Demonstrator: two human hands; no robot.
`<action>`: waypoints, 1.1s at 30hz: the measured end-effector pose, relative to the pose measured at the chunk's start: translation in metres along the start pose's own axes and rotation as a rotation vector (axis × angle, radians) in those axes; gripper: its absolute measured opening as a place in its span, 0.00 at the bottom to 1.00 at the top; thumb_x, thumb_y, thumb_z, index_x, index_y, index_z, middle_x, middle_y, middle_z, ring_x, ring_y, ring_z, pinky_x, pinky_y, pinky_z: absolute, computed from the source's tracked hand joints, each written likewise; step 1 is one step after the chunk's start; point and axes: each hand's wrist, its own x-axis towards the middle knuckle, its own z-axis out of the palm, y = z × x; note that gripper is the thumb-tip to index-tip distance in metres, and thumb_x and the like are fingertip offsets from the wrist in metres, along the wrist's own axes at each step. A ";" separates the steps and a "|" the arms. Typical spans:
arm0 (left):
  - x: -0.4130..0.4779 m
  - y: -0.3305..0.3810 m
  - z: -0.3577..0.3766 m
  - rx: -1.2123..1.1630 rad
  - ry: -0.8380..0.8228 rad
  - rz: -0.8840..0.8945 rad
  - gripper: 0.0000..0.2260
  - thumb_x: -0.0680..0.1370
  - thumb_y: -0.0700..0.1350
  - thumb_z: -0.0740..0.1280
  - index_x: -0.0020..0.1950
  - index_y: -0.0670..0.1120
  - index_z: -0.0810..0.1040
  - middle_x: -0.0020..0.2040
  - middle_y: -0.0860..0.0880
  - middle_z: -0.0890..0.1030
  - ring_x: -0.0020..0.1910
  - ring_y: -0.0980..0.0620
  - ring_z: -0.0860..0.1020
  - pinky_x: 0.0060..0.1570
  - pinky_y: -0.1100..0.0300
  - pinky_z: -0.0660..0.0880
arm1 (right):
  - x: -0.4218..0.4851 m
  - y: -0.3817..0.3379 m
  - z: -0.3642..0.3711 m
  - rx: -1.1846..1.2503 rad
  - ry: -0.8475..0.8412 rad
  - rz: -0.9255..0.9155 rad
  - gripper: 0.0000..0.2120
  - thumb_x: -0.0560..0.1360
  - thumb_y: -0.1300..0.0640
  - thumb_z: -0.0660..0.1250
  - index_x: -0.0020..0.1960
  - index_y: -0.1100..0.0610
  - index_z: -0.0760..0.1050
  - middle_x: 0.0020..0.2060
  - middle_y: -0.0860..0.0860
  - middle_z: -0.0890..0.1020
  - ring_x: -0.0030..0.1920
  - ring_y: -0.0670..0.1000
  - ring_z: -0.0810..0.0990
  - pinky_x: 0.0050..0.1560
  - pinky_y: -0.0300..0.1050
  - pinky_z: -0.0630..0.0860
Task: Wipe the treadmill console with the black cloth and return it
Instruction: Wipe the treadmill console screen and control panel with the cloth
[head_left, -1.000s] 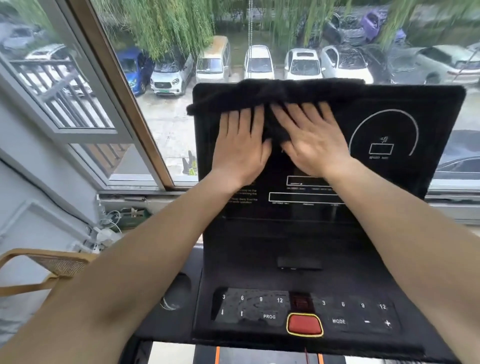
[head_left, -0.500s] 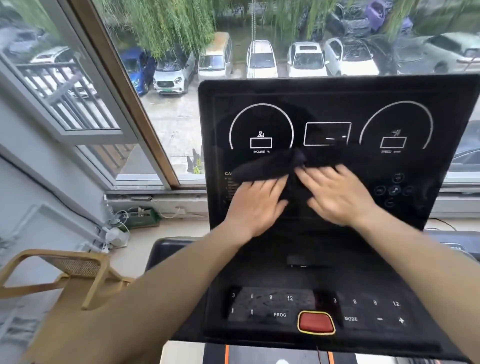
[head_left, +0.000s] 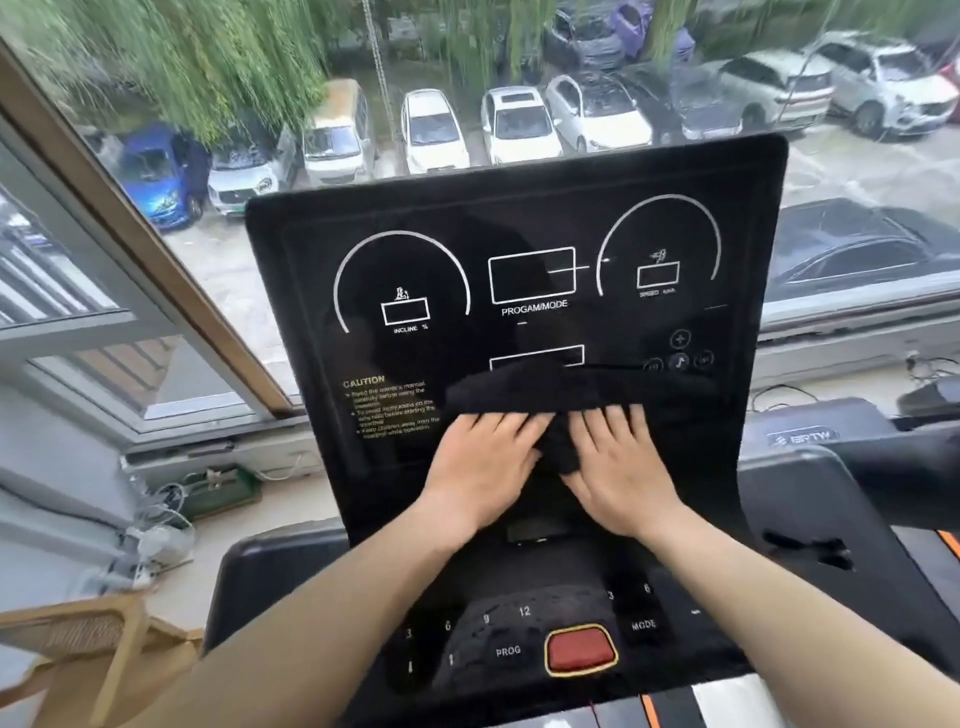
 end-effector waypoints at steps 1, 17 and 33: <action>0.000 -0.010 -0.002 0.012 0.028 0.002 0.27 0.79 0.55 0.63 0.78 0.49 0.65 0.75 0.48 0.71 0.74 0.46 0.67 0.73 0.49 0.59 | 0.006 0.001 -0.004 -0.011 0.017 -0.038 0.35 0.75 0.43 0.65 0.73 0.64 0.64 0.69 0.60 0.73 0.67 0.62 0.68 0.69 0.63 0.62; 0.129 0.083 -0.032 -0.083 0.186 -0.165 0.25 0.79 0.52 0.61 0.76 0.48 0.68 0.70 0.47 0.76 0.68 0.43 0.72 0.69 0.48 0.63 | 0.027 0.137 -0.022 -0.008 0.266 0.066 0.37 0.72 0.48 0.66 0.76 0.62 0.59 0.72 0.62 0.68 0.71 0.65 0.64 0.74 0.64 0.52; 0.145 0.023 -0.070 0.010 0.244 -0.326 0.26 0.80 0.52 0.58 0.78 0.46 0.65 0.73 0.42 0.72 0.69 0.37 0.69 0.71 0.41 0.61 | 0.095 0.114 -0.087 0.077 0.395 0.072 0.32 0.76 0.49 0.56 0.77 0.61 0.60 0.74 0.62 0.66 0.75 0.65 0.60 0.77 0.63 0.47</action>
